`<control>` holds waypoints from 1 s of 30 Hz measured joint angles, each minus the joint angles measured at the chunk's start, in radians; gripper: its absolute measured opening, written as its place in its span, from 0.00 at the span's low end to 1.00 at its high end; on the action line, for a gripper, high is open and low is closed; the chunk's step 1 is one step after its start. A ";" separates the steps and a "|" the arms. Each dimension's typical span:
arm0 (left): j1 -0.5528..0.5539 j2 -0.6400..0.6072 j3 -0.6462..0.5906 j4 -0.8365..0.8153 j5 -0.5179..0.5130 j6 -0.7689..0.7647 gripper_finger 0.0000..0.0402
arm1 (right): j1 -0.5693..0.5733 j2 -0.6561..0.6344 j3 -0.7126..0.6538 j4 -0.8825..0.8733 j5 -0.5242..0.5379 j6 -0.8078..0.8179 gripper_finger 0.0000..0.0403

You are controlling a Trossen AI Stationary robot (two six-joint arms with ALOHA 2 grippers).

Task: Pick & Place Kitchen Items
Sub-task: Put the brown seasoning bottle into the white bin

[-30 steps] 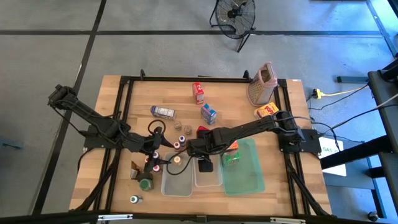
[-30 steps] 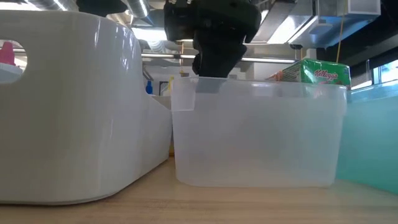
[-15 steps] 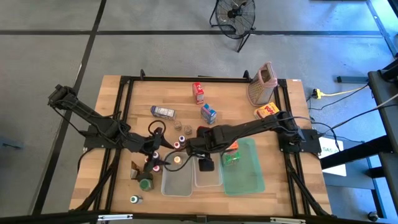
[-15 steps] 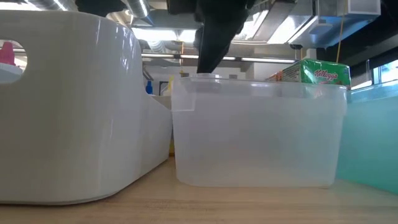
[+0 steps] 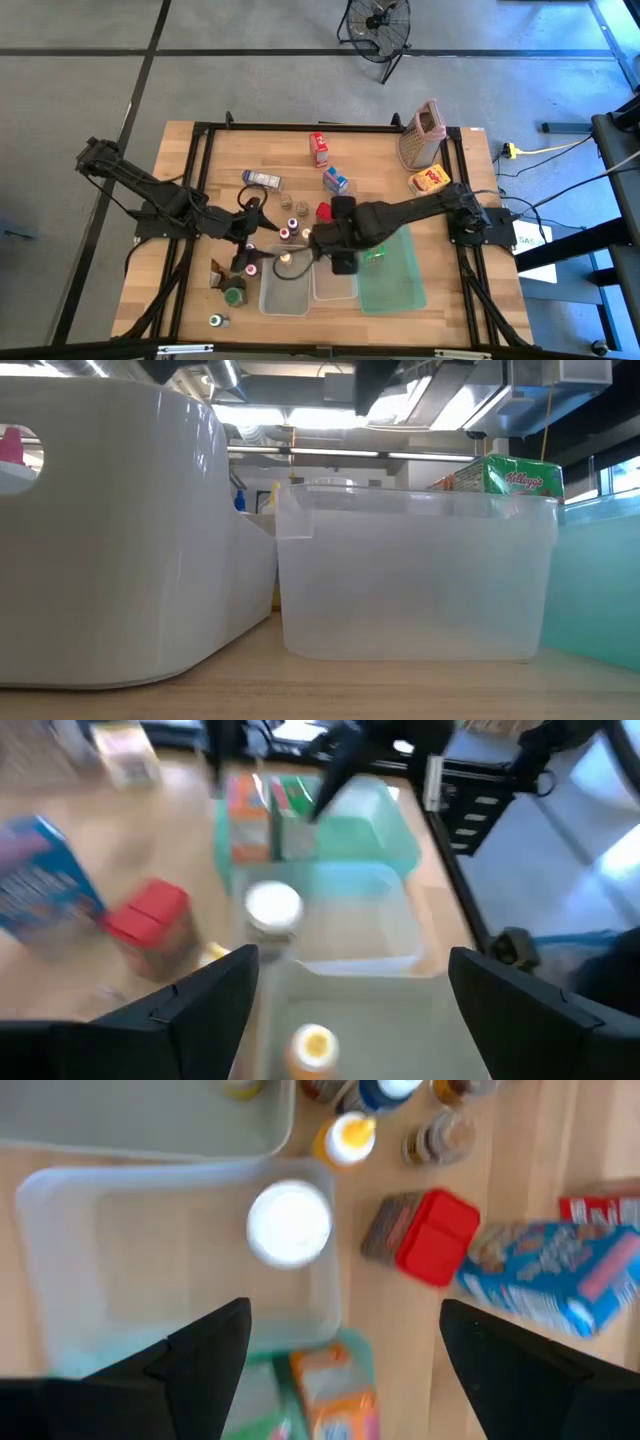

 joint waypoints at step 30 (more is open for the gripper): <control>0.660 0.172 0.125 -0.309 0.382 0.634 0.80 | 0.364 -0.066 0.092 -0.072 0.383 0.352 0.81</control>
